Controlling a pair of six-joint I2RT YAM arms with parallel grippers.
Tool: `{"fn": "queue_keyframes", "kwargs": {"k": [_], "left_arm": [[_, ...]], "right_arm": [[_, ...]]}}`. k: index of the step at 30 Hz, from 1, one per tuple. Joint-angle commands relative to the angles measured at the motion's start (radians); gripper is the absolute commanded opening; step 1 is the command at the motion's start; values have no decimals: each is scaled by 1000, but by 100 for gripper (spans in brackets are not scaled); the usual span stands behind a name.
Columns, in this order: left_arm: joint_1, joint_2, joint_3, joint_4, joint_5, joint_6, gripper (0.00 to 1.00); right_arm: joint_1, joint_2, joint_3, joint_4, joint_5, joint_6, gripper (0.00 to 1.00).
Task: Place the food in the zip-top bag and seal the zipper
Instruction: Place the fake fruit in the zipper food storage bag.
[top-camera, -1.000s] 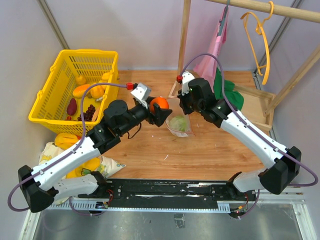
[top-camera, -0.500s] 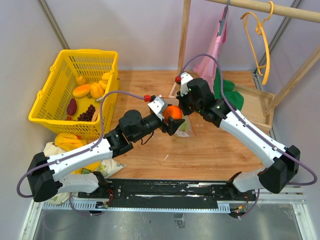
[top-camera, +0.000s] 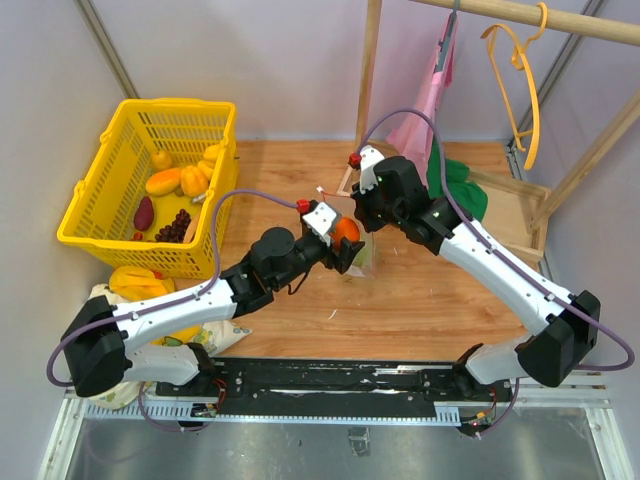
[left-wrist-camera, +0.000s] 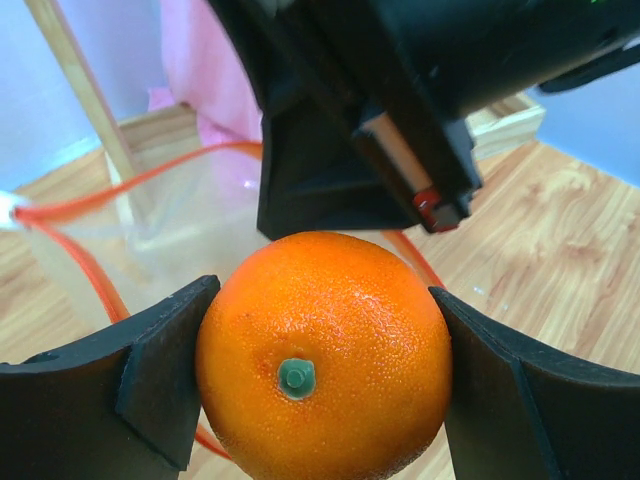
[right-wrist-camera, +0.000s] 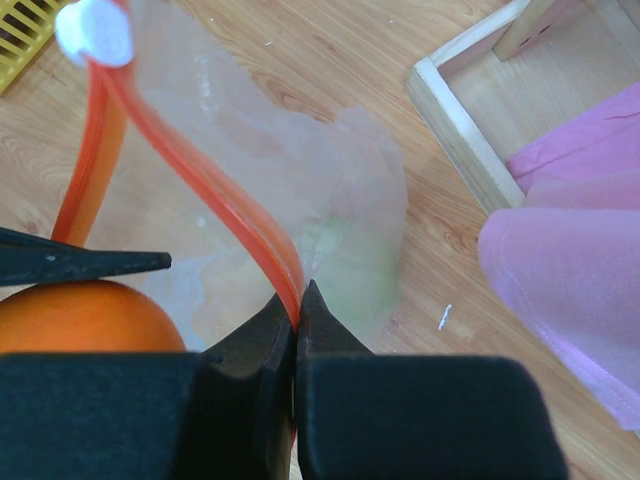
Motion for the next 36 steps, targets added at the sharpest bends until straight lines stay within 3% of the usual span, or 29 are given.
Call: {"fn": "queue_keyframes", "kwargs": {"k": [1,10,16,20,36], "left_arm": [[-9,3,-19,19,-77,-9,44],[-9,55,40,-57,-159,-16,55],[-8,90,82,-101,-227,-33,76],[-9,94,89,-109,-247,-41,83],[-9,71,128,-188,-278,-85,91]], "right_arm": [[13,-15,25,10,-16,7,1],[12,-16,18,23,-59,9,1],[14,-13,13,32,-80,13,1],[14,-10,9,33,-84,14,1],[14,-4,4,43,-85,27,1]]}}
